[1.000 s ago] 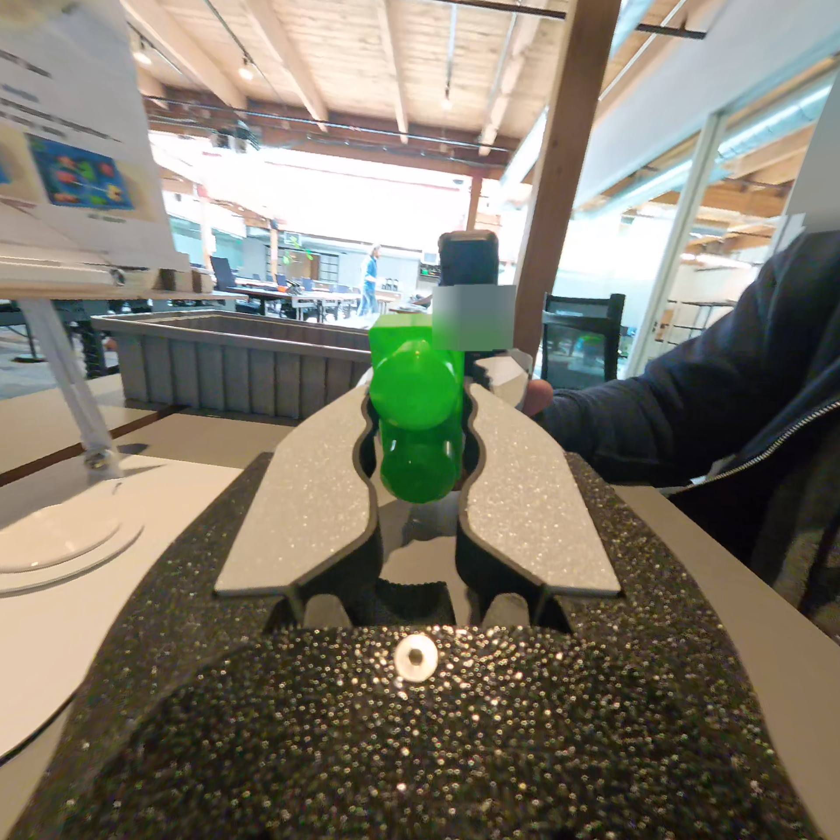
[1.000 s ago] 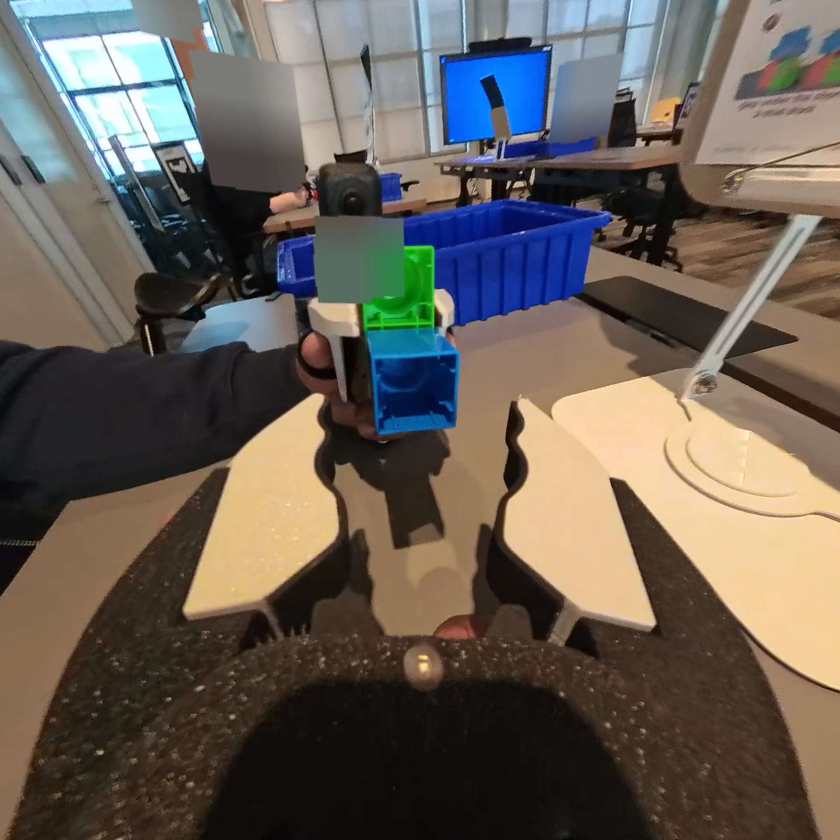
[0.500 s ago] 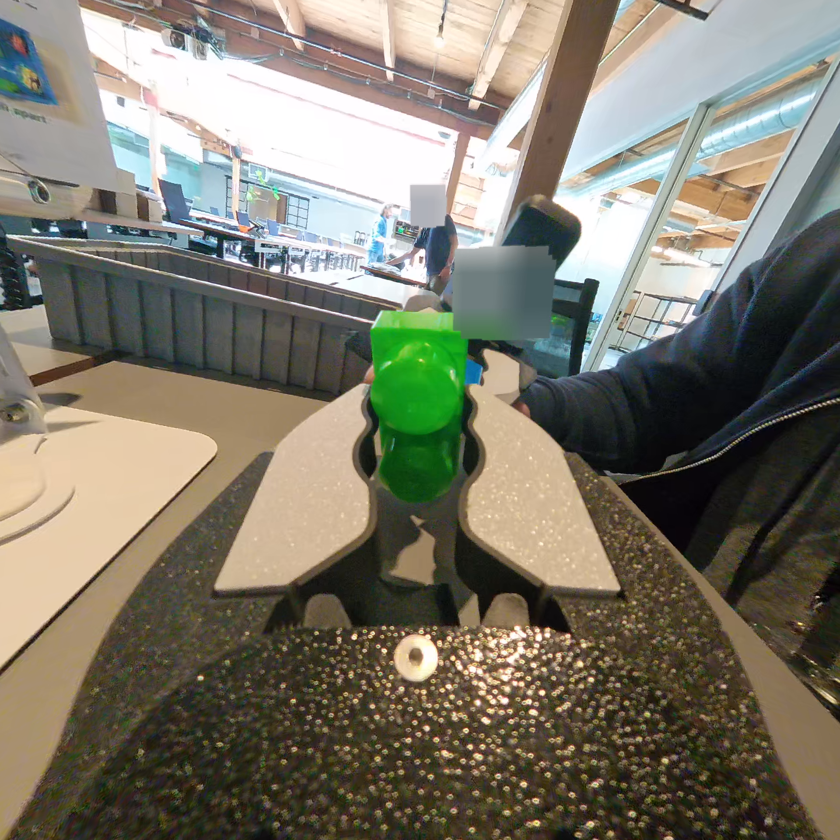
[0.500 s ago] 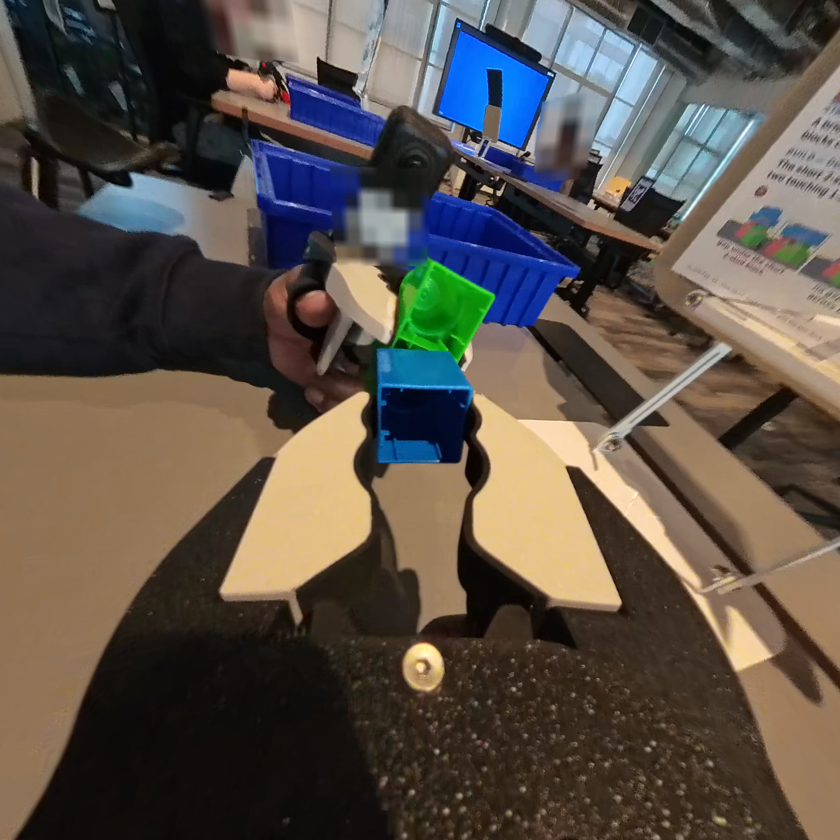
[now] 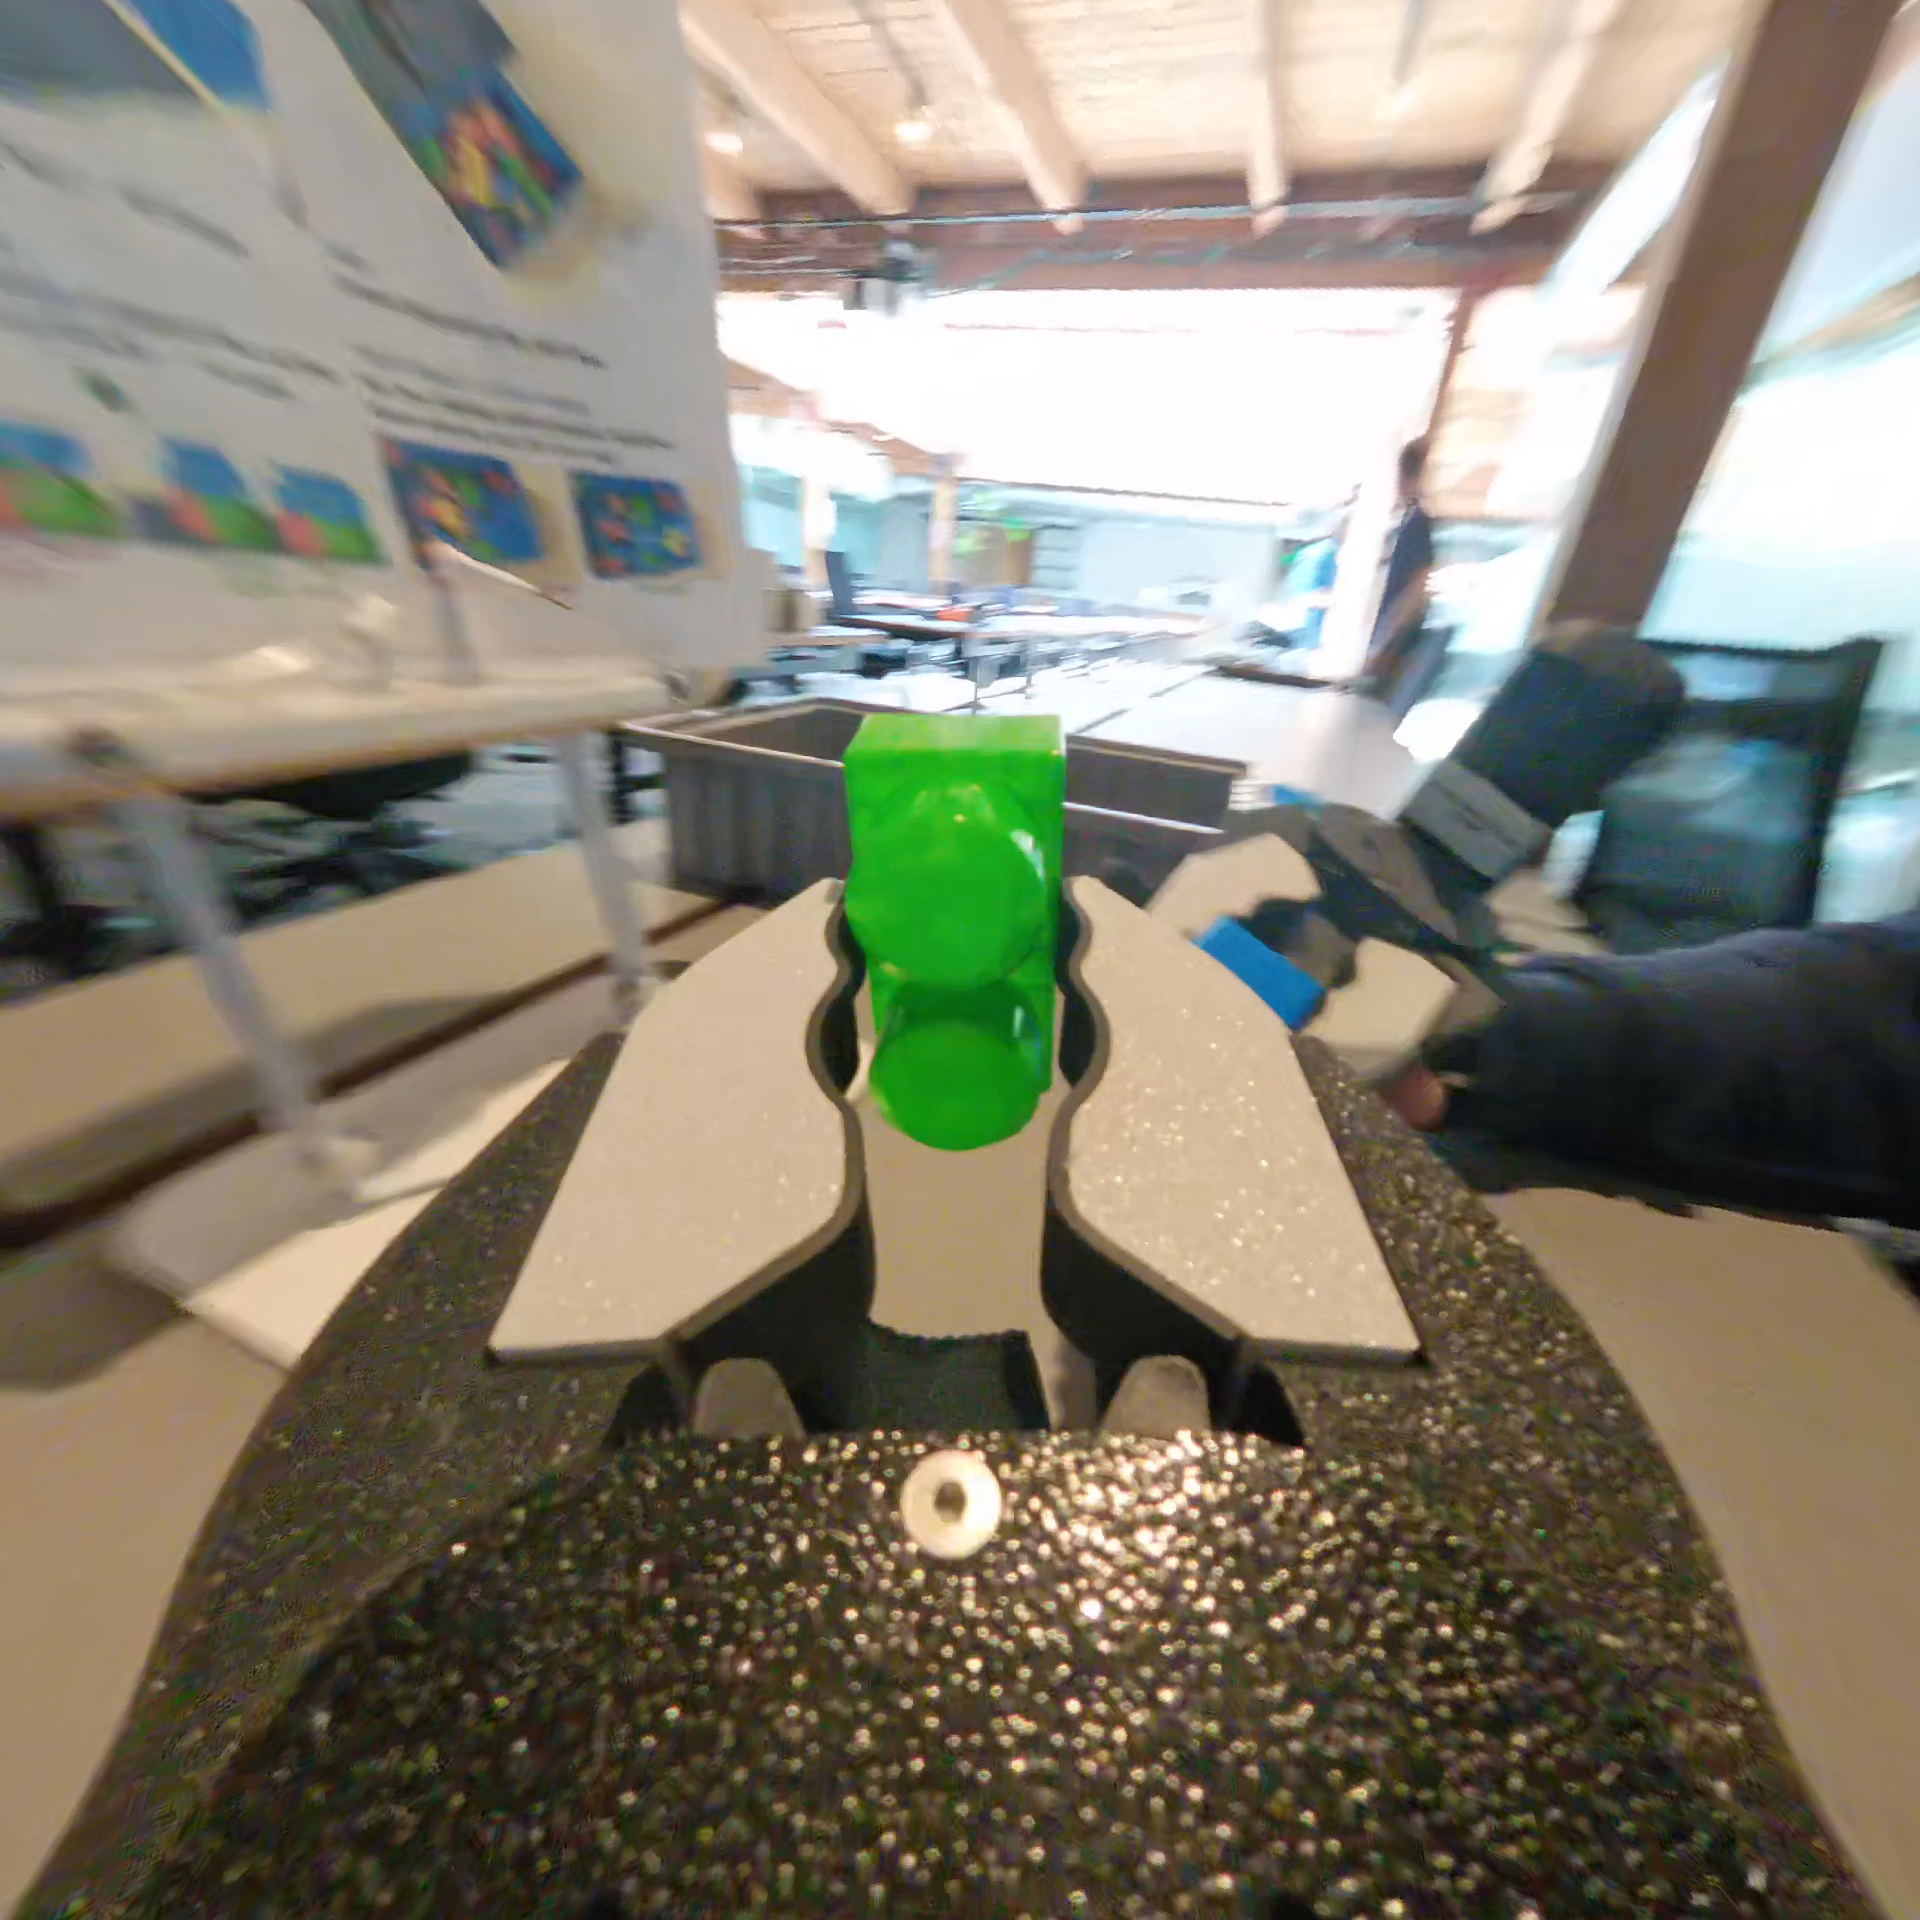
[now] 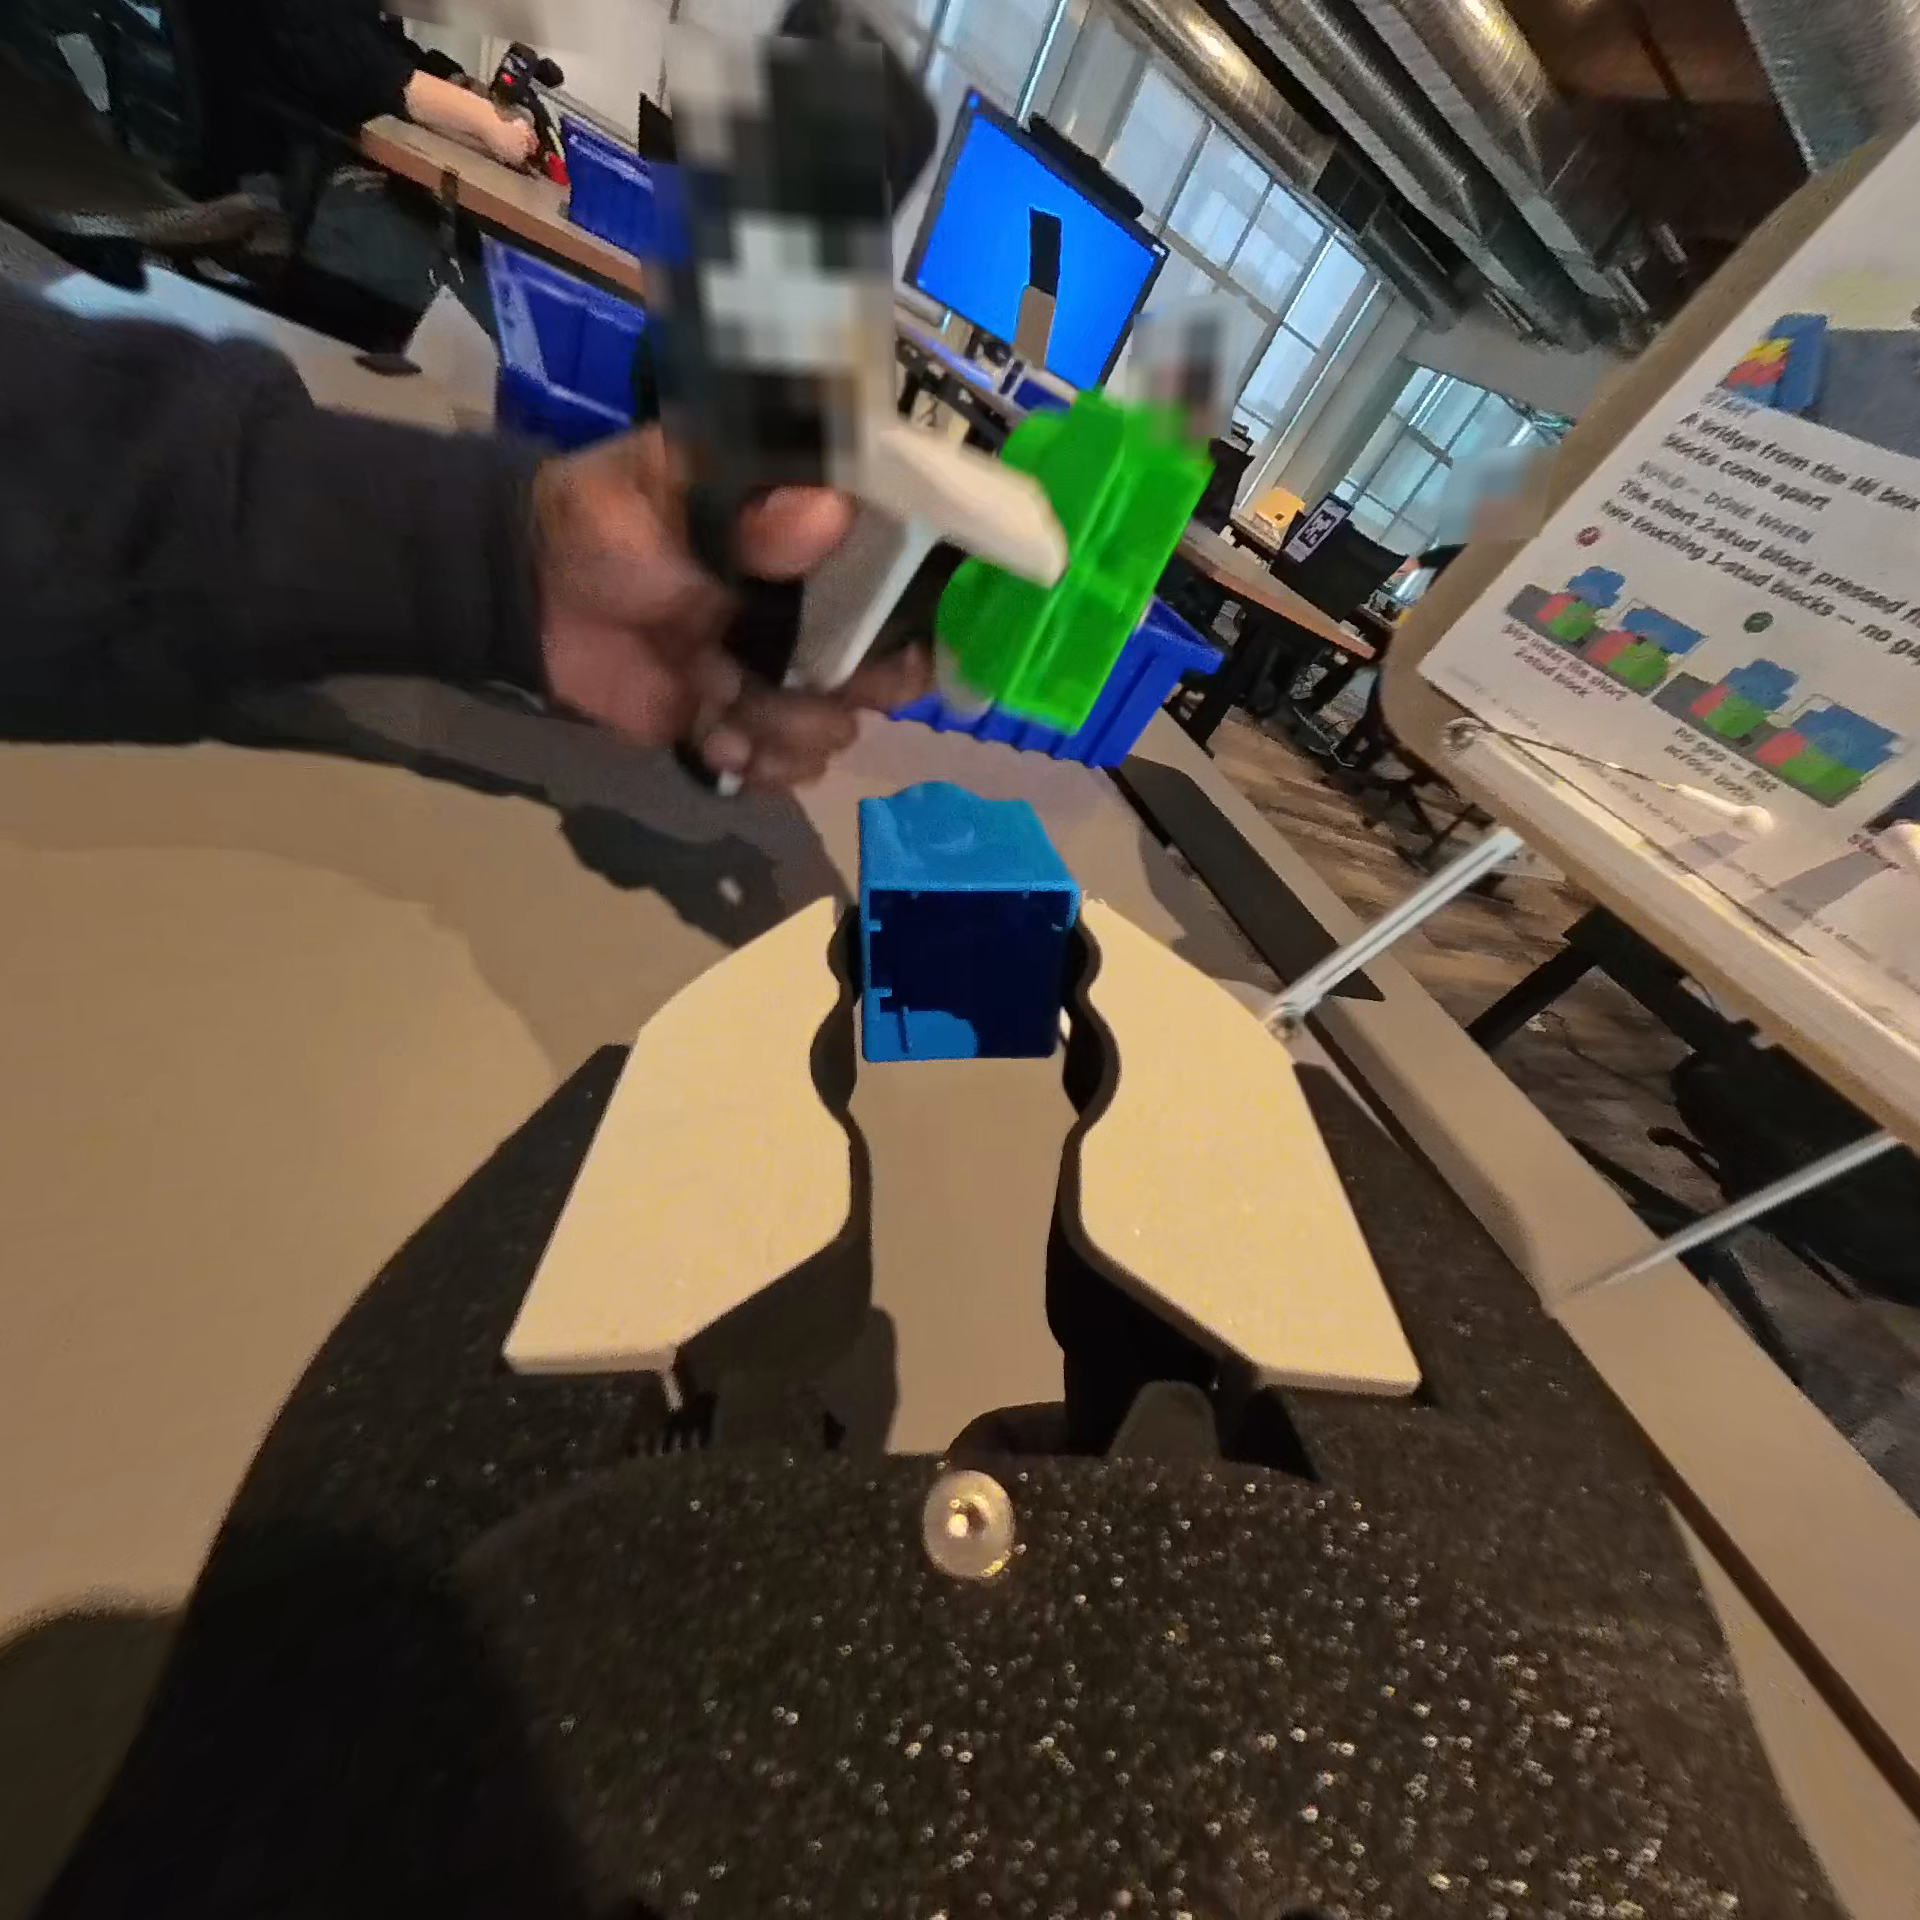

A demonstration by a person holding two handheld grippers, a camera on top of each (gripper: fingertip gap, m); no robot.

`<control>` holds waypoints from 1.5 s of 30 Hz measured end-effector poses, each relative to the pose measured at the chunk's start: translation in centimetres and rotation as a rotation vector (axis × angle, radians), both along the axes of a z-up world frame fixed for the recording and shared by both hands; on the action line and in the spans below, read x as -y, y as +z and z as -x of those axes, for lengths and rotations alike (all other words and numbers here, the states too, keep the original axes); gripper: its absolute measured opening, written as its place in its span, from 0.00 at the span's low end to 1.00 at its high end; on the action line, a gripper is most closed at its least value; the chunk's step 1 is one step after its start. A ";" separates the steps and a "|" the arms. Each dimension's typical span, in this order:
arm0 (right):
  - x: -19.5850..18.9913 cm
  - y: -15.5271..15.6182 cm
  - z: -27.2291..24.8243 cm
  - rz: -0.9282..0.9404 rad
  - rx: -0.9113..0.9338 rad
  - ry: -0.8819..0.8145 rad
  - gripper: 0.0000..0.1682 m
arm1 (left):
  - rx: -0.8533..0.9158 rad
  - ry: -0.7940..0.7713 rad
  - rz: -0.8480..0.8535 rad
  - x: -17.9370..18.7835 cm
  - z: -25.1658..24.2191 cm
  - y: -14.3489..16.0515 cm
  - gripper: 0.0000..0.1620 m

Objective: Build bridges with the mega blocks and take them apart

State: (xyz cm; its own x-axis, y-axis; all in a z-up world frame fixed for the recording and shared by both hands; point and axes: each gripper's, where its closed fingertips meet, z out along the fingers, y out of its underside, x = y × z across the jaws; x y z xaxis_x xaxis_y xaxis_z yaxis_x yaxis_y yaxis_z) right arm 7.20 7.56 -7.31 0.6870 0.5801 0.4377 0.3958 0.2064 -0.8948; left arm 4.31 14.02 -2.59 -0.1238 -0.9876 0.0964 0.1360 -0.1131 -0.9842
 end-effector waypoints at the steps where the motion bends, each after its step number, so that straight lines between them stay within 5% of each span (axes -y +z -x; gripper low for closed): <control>1: -0.1 -0.4 0.4 0.000 0.016 0.001 0.22 | -0.024 0.090 -0.048 -0.9 0.9 1.1 0.21; 5: 0.0 -1.5 1.5 0.004 0.074 0.015 0.22 | -0.178 0.554 -0.141 -6.2 7.9 6.1 0.21; 8: 0.1 -1.6 1.8 0.009 0.074 0.027 0.22 | -0.411 0.760 -0.063 -11.0 14.5 6.9 0.21; 14: 0.3 -1.8 2.3 0.003 0.096 0.036 0.22 | -1.070 0.840 0.194 -19.1 25.0 -3.6 0.22; 20: 0.6 -2.0 2.7 -0.012 0.135 0.033 0.22 | -1.227 0.887 0.280 -22.9 27.4 -9.8 0.22; 27: 0.6 -2.1 2.8 -0.002 0.131 0.044 0.22 | -1.025 0.995 0.275 -24.2 27.1 -7.3 0.31; 30: 0.6 -2.0 3.1 0.010 0.103 0.056 0.22 | -0.698 1.005 0.174 -22.8 23.8 -0.8 0.30; 34: 0.6 0.4 4.2 -0.014 0.008 0.074 0.22 | -0.177 0.814 0.083 -16.9 15.1 7.6 0.28; 36: 0.8 3.3 4.9 -0.067 -0.051 0.078 0.22 | -0.126 0.678 0.114 -14.7 9.9 6.8 0.28; 40: 2.1 9.3 7.1 -0.163 -0.121 0.101 0.22 | -0.148 0.532 0.267 -13.3 0.7 0.3 0.28; 45: 0.3 12.5 14.8 -0.130 -0.098 0.180 0.22 | -0.104 0.243 0.699 -11.1 -7.7 -6.8 0.27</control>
